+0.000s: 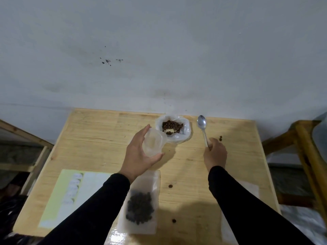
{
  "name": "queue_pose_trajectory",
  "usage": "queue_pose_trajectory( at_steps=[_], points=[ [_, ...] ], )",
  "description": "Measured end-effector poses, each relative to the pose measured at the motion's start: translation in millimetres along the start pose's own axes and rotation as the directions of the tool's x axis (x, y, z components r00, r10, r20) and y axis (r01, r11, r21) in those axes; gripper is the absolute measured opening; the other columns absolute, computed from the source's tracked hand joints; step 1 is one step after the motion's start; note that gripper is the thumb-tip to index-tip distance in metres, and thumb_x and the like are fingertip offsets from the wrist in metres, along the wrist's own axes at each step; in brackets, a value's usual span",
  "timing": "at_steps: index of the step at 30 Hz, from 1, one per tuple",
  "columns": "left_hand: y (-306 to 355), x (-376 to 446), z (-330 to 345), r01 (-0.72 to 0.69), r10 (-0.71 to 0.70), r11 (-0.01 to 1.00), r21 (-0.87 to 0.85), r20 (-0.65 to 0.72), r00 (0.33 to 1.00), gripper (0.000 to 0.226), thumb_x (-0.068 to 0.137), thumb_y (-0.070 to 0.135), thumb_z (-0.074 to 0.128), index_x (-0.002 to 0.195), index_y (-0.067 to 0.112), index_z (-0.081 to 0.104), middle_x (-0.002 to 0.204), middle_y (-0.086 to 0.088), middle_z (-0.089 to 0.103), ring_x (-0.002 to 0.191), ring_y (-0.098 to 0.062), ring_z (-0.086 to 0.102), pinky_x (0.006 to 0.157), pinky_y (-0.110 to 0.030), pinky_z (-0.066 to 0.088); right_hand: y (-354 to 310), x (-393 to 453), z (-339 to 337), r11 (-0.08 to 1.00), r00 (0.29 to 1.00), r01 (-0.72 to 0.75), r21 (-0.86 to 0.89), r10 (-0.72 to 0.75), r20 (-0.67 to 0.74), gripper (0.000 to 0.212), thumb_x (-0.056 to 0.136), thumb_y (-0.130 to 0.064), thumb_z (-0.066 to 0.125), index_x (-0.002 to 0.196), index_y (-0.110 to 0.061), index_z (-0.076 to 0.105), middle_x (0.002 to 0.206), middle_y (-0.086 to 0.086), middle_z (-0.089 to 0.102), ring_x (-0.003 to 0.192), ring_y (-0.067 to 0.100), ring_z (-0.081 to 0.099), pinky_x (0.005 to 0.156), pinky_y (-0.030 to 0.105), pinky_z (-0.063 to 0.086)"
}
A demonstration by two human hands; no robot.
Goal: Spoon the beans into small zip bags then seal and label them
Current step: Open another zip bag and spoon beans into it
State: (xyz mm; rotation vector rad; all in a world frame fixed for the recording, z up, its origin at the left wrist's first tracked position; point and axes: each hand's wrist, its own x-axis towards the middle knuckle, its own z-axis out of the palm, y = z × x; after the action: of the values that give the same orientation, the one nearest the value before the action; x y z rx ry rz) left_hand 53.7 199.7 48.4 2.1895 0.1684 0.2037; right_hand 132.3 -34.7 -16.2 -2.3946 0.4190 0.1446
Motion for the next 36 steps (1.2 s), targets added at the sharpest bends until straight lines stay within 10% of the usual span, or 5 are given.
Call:
queue_pose_trajectory(
  at_steps=[7,18,26,32,36],
  points=[
    [-1.9,0.6,2.5,0.023,-0.023,1.000,0.006,-0.006,1.000,0.094,0.063,0.025,0.087,0.142,0.018,0.037,0.137,0.015,0.041,0.122,0.005,0.038,0.096,0.003,0.022,-3.4,-0.3,-1.3,0.997,0.997,-0.077,-0.014,0.076,-0.015,0.019,0.090,-0.008,0.050,0.101,-0.004,0.065,0.103,0.015,0.061,0.089,0.026,0.056,0.081,0.033,0.048],
    [-13.1,7.0,10.8,0.111,-0.111,0.993,-0.048,0.010,0.994,0.098,0.065,0.032,0.086,0.145,0.019,0.031,0.145,0.005,0.039,0.129,-0.008,0.039,0.106,-0.018,0.030,-47.6,-33.3,-41.4,0.863,0.981,0.116,0.491,-0.021,-0.195,0.011,0.087,-0.008,0.054,0.088,-0.014,0.064,0.065,0.001,0.066,0.050,0.006,0.060,0.055,0.027,0.052],
    [-21.7,14.8,19.8,0.183,-0.177,0.980,-0.074,0.072,0.981,0.099,0.064,0.037,0.085,0.145,0.017,0.030,0.146,0.002,0.038,0.132,-0.013,0.037,0.110,-0.031,0.034,-69.5,-40.5,-28.6,0.833,0.885,0.465,0.300,-0.431,-0.174,0.024,0.089,-0.034,0.047,0.084,-0.017,0.063,0.066,0.000,0.066,0.061,0.017,0.063,0.061,0.021,0.049],
    [-17.4,23.4,22.3,0.205,-0.196,0.976,-0.078,0.113,0.974,0.097,0.065,0.036,0.084,0.144,0.017,0.031,0.146,0.002,0.037,0.132,-0.016,0.038,0.110,-0.035,0.036,-67.1,-35.0,0.5,0.721,0.707,0.693,-0.032,-0.687,-0.165,0.028,0.094,-0.018,0.034,0.089,0.000,0.055,0.081,0.010,0.059,0.070,0.023,0.054,0.065,0.018,0.033],
    [-17.5,30.0,24.4,0.195,-0.185,0.979,-0.065,0.133,0.974,0.094,0.065,0.038,0.084,0.142,0.015,0.034,0.144,0.001,0.039,0.130,-0.014,0.038,0.109,-0.029,0.034,-58.8,-32.5,18.5,0.846,0.854,0.518,0.124,-0.502,-0.139,0.033,0.097,-0.024,0.035,0.105,-0.004,0.060,0.094,0.010,0.065,0.085,0.021,0.060,0.075,0.015,0.039]
  ],
)
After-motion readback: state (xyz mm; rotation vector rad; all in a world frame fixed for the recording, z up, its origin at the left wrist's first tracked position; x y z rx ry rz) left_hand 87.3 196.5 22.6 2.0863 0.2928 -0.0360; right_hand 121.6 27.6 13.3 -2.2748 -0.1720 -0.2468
